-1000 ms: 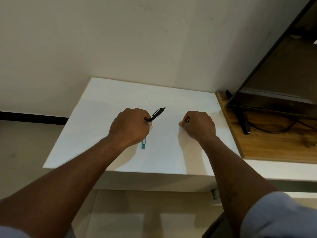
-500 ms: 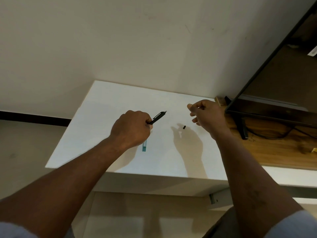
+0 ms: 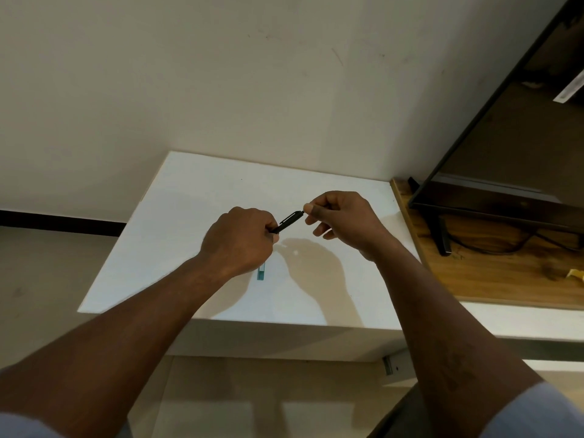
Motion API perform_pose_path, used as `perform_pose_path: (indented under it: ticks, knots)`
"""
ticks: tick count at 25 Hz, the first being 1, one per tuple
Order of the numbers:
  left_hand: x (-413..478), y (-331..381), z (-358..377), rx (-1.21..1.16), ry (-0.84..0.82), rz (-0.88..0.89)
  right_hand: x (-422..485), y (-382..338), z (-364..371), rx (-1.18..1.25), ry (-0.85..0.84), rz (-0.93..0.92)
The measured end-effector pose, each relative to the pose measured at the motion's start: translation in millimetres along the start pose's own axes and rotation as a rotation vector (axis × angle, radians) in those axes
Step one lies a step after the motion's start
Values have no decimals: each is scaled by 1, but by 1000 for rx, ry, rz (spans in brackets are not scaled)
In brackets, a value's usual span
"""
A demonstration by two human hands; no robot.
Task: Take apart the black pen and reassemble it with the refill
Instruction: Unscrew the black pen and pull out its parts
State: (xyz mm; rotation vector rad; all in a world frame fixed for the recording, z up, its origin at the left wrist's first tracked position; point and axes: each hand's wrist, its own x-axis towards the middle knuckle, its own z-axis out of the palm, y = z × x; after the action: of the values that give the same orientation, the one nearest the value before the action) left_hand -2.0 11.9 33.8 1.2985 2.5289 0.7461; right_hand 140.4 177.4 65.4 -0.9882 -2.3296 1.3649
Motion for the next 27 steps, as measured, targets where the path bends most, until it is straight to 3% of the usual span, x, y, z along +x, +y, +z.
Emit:
perform_pose_path:
  ticks: [10,15,17,22,27]
  knots:
    - [-1,5,1,-25,-3,20,3,-2,7,57,56,47]
    - [-2,-3,0,52,-27,-29,11,8,-11,134,353,107]
    - [-1,-7,-1,54,-20,-58,9,19,-16,-64,406,81]
    - [3,-5,0,46,9,-82,7,38,15,-624,148,14]
    - [1,-8,0,64,0,-65,9,42,28,-868,204,-21]
